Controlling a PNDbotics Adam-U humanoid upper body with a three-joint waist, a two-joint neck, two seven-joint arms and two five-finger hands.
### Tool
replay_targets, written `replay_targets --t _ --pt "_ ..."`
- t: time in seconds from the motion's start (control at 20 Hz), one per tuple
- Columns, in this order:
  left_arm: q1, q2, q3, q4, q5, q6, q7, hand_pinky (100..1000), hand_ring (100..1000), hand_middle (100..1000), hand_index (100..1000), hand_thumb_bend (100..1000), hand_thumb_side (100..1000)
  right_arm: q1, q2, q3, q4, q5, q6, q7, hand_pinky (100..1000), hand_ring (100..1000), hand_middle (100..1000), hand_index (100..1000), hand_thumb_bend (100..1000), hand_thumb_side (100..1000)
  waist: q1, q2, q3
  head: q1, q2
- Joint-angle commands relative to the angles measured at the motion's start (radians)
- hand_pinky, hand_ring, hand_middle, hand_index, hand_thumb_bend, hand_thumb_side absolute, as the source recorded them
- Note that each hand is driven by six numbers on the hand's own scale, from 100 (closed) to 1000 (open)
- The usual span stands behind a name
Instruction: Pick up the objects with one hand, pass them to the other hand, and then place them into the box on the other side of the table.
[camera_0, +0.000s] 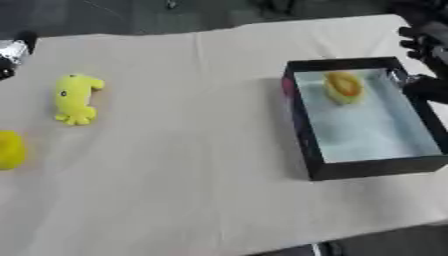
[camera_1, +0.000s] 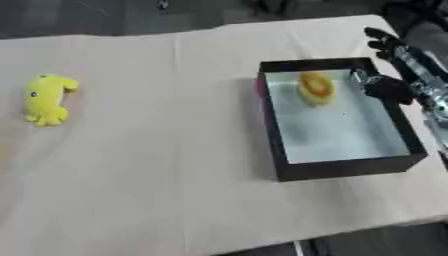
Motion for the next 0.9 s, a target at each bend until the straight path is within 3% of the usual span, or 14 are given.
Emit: replay_targets --t 0.05,0.3,0.5,0.75,0.9 --pt "-0.033 0.094 -0.011 0.038 -0.003 0.025 -0.124 899 782 742 925 516 283 -0.019 -0.032 -0.011 -0.019 -0.001 0.031 -0.021 1000 1000 1000 1000 100 324 0.016 -0.037 0.004 0.014 0.009" --pt "-0.076 0.164 -0.027 0.134 0.010 0.037 -0.354 920 822 764 927 635 229 -0.028 -0.030 -0.019 -0.036 -0.043 0.056 -0.048 1000 1000 1000 1000 100 393 0.016 -0.041 0.009 0.049 0.011" --pt "-0.112 0.196 -0.053 0.197 -0.013 0.028 -0.539 926 839 775 928 674 220 -0.038 -0.030 -0.032 -0.048 -0.079 0.072 -0.071 1000 1000 1000 1000 100 421 0.011 -0.043 0.015 0.088 0.006" --pt "-0.139 0.222 -0.071 0.235 -0.064 -0.008 -0.748 935 853 782 928 684 257 -0.045 -0.030 -0.045 -0.062 -0.110 0.092 -0.089 1000 1000 1000 1000 100 427 0.003 -0.044 0.023 0.124 0.000" --pt "-0.139 0.243 -0.075 0.241 -0.081 -0.036 -0.835 921 862 800 949 712 382 -0.042 -0.030 -0.050 -0.066 -0.116 0.103 -0.097 1000 1000 1000 1000 100 427 0.000 -0.044 0.028 0.132 0.001"
